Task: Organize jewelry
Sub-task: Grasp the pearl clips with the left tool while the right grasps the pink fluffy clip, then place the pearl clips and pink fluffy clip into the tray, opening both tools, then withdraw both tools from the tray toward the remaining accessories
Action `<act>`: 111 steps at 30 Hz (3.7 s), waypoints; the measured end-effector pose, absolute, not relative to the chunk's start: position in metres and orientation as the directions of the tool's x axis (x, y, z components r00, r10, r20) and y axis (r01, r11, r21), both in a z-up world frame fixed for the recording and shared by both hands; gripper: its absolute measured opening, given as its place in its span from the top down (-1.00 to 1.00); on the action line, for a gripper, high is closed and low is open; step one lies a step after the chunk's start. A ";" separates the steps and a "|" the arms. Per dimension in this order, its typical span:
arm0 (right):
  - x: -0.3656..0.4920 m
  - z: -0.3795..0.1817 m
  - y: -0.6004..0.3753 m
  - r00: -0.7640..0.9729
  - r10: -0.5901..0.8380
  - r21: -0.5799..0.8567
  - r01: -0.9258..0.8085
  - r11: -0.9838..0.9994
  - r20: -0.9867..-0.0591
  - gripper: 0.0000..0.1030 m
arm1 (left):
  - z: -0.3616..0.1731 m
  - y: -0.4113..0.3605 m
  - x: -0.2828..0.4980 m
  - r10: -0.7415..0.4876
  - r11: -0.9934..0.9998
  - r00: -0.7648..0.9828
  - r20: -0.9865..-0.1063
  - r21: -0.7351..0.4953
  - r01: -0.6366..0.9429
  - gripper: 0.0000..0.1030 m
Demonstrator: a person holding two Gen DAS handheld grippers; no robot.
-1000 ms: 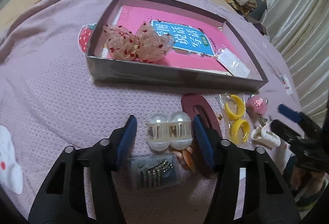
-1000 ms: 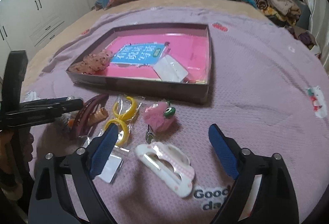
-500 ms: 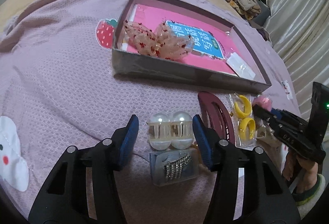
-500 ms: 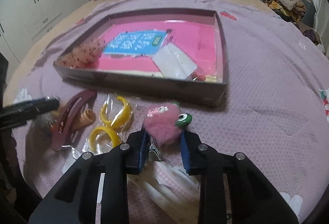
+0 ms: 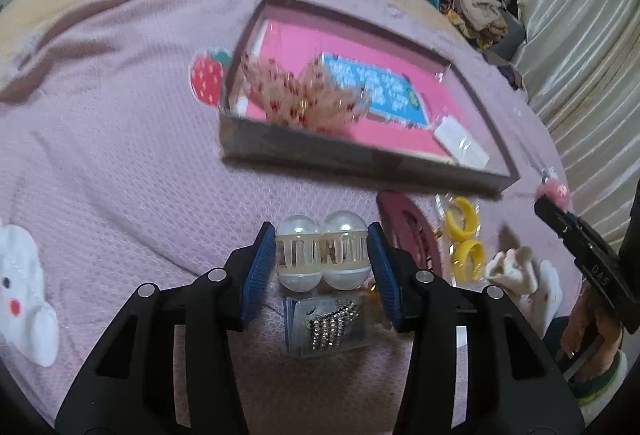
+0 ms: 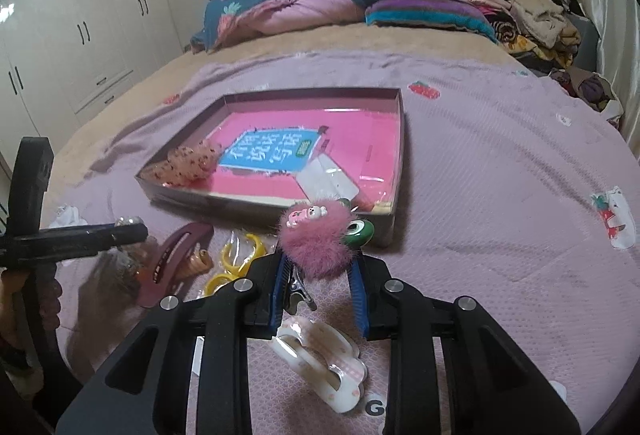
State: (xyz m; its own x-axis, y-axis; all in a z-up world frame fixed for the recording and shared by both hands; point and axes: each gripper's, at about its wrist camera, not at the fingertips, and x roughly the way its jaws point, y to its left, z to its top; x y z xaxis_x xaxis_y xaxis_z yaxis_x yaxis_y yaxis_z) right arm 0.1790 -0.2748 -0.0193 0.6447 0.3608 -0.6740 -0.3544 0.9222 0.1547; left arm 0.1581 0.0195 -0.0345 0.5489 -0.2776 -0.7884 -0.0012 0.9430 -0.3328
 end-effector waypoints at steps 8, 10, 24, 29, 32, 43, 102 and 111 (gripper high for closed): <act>0.174 0.002 -0.277 0.675 0.370 0.157 -0.357 0.921 -0.638 0.50 | 0.005 0.028 0.159 -0.240 0.951 0.626 -0.742 -0.309 -0.002 0.25; 0.173 0.006 -0.277 0.679 0.375 0.159 -0.360 0.919 -0.631 0.50 | 0.013 0.028 0.160 -0.241 0.951 0.642 -0.728 -0.309 0.007 0.25; 0.185 0.037 -0.276 0.724 0.364 0.122 -0.365 0.923 -0.586 0.50 | 0.045 0.010 0.185 -0.254 0.956 0.680 -0.688 -0.287 0.068 0.26; 0.197 0.050 -0.278 0.736 0.371 0.125 -0.369 0.921 -0.566 0.50 | 0.049 -0.004 0.199 -0.257 0.959 0.679 -0.687 -0.268 0.092 0.27; 0.203 0.056 -0.276 0.741 0.377 0.119 -0.378 0.918 -0.555 0.50 | 0.048 -0.012 0.206 -0.256 0.962 0.674 -0.693 -0.254 0.105 0.27; 0.253 0.057 -0.270 0.709 0.399 0.136 -0.400 0.907 -0.582 0.50 | 0.029 -0.041 0.235 -0.262 0.964 0.632 -0.729 -0.233 0.131 0.27; 0.246 0.053 -0.284 0.707 0.424 0.200 -0.381 0.903 -0.565 -0.74 | 0.069 -0.023 0.178 -0.140 0.981 0.732 -0.667 -0.195 0.010 -0.81; 0.209 0.083 -0.292 0.749 0.424 0.202 -0.375 0.905 -0.510 -0.80 | 0.088 -0.016 0.155 -0.133 0.980 0.764 -0.631 -0.198 0.006 -0.81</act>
State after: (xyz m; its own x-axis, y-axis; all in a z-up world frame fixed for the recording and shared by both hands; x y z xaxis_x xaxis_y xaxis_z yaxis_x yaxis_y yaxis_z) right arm 0.2093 -0.2917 0.0832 0.7487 0.4237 -0.5099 -0.3745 0.9050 0.2020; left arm 0.1554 -0.0160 0.0885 0.7640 -0.1327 -0.6314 0.0064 0.9801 -0.1982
